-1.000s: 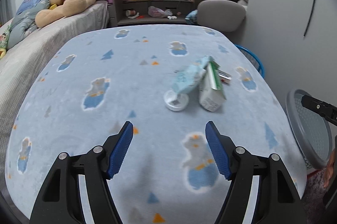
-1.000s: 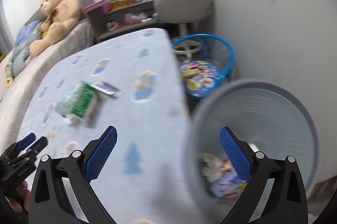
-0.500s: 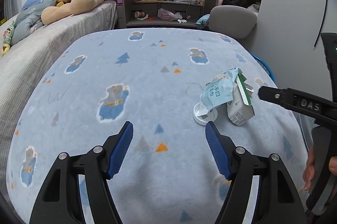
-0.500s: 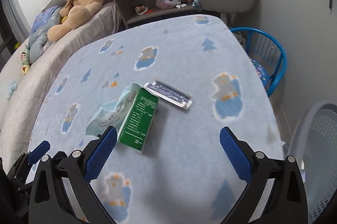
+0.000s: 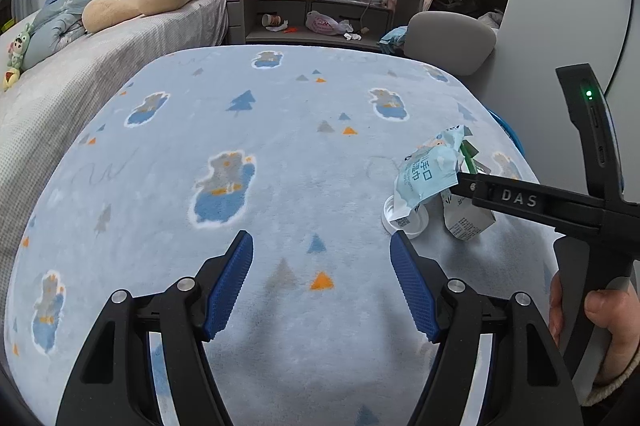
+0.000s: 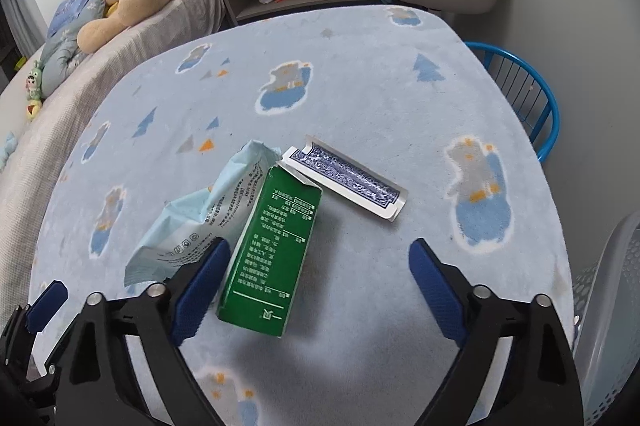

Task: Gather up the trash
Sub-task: 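Grasp the green-and-white milk carton with the right tool, then grasp the light-blue wet-wipe pack with the left tool, then carry the wipe pack with the left tool while the right tool carries the carton over the basket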

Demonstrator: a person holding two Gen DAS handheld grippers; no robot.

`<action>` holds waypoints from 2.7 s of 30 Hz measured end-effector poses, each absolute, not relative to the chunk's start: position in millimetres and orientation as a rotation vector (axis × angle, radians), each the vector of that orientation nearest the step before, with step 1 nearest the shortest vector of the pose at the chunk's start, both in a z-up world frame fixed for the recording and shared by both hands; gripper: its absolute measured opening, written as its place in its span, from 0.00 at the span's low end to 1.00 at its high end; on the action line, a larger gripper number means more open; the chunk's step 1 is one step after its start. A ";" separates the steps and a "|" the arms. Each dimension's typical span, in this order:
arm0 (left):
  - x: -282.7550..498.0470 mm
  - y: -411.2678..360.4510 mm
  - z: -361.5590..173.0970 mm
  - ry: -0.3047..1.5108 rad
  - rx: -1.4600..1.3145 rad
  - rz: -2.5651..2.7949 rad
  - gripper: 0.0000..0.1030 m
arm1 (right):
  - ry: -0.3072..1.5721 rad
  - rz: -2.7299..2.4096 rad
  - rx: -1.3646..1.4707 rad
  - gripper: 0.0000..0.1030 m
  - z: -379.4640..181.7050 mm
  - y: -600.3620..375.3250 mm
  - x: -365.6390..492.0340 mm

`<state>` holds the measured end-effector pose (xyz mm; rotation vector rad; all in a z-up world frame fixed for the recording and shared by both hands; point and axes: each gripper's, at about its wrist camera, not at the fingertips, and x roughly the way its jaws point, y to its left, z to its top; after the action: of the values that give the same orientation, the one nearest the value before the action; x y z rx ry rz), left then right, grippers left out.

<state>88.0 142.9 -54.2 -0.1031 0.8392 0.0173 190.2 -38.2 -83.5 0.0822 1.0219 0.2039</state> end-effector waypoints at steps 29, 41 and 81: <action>116.9 85.9 -48.8 0.912 -0.083 -0.155 0.66 | 0.972 0.207 0.250 0.30 -50.8 -132.9 115.9; 148.4 55.3 -58.7 0.959 -0.010 -0.182 0.70 | 0.946 0.261 0.321 0.27 -51.6 -150.2 110.2; 119.3 22.5 -16.5 0.882 0.002 -0.251 0.13 | 0.856 0.260 0.393 0.27 -26.3 -186.2 86.1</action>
<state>119.3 22.5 -16.5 0.0023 0.8819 -0.2513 86.1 -186.2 -26.3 0.3925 0.8557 0.2600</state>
